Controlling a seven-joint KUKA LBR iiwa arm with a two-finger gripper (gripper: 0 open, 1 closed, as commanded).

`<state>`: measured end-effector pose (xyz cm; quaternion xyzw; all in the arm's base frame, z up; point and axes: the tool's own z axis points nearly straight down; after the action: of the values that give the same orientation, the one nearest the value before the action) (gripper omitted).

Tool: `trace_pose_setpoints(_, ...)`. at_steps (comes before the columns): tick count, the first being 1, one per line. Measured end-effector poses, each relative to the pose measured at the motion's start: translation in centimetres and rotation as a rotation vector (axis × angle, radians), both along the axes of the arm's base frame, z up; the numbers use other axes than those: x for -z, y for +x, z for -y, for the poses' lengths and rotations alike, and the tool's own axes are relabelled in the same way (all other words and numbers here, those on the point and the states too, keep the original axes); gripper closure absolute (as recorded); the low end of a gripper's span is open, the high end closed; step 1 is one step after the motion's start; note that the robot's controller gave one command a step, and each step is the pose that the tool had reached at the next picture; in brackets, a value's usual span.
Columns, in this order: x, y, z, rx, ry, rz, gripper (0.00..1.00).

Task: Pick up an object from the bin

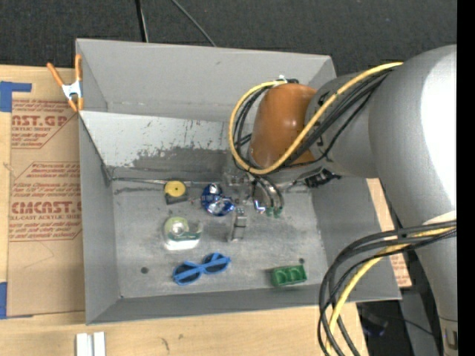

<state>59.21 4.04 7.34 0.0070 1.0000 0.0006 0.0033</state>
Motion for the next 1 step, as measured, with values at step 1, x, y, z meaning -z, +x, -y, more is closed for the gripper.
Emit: trace_pose_setpoints(1, -0.09, 0.12, -0.03, 0.000, 0.000, -0.002, 0.00)
